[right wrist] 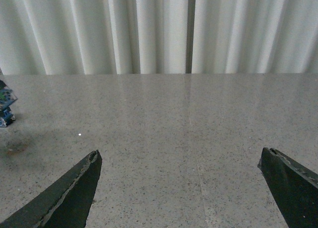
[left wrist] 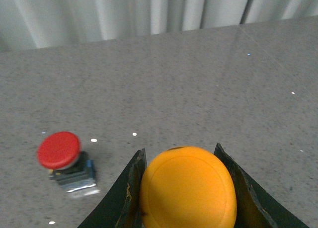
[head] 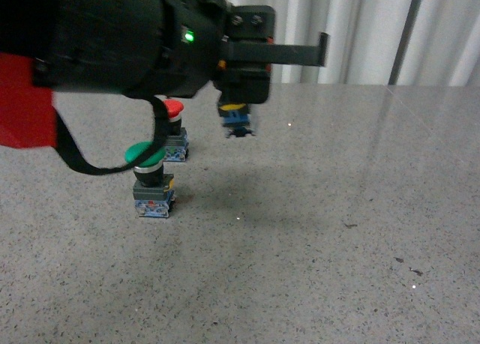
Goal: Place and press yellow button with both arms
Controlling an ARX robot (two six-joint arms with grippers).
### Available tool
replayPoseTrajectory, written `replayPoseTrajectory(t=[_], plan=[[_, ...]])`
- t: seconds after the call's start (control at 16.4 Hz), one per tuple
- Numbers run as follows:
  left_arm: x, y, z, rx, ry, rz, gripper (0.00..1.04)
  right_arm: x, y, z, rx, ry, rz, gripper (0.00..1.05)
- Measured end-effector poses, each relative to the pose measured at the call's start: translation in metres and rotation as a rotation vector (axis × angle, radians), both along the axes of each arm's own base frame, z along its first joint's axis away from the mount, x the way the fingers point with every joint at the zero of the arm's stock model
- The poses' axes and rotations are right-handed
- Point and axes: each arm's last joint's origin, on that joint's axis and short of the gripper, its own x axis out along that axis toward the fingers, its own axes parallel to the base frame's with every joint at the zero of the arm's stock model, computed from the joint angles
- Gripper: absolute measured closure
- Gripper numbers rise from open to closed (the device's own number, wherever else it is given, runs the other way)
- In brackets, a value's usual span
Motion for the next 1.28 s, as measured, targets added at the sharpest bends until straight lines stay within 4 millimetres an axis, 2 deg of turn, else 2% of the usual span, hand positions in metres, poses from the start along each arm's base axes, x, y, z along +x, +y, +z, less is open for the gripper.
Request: replayPoseTrajectory(t=[0.12,0.18,0.31,0.55,0.73,0.79,1.1,1.16,1.28], plan=[[-0.003,-0.016,-0.015,-0.011,0.042,0.016,0.72,0.0,0.0,0.0,0.0,0.0,0.0,0.06],[-0.001,-0.018,-0.025,-0.017,0.075,0.049,0.72,0.0,0.0,0.0,0.0,0.0,0.0,0.06],[0.002,-0.016,-0.032,-0.046,0.098,0.092,0.72,0.0,0.0,0.0,0.0,0.0,0.0,0.06],[0.004,-0.025,-0.053,-0.03,0.155,0.075,0.72,0.0,0.0,0.0,0.0,0.0,0.0,0.06],[0.004,-0.027,-0.054,-0.025,0.151,0.068,0.72,0.0,0.0,0.0,0.0,0.0,0.0,0.06],[0.004,-0.027,-0.055,-0.024,0.151,0.068,0.66,0.0,0.0,0.0,0.0,0.0,0.0,0.06],[0.004,-0.028,-0.055,-0.028,0.142,0.068,0.11,0.0,0.0,0.0,0.0,0.0,0.0,0.06],[0.003,-0.028,-0.052,-0.03,0.121,0.066,0.06,0.0,0.0,0.0,0.0,0.0,0.0,0.06],[0.0,-0.017,-0.031,-0.054,0.047,0.076,0.07,0.0,0.0,0.0,0.0,0.0,0.0,0.06]])
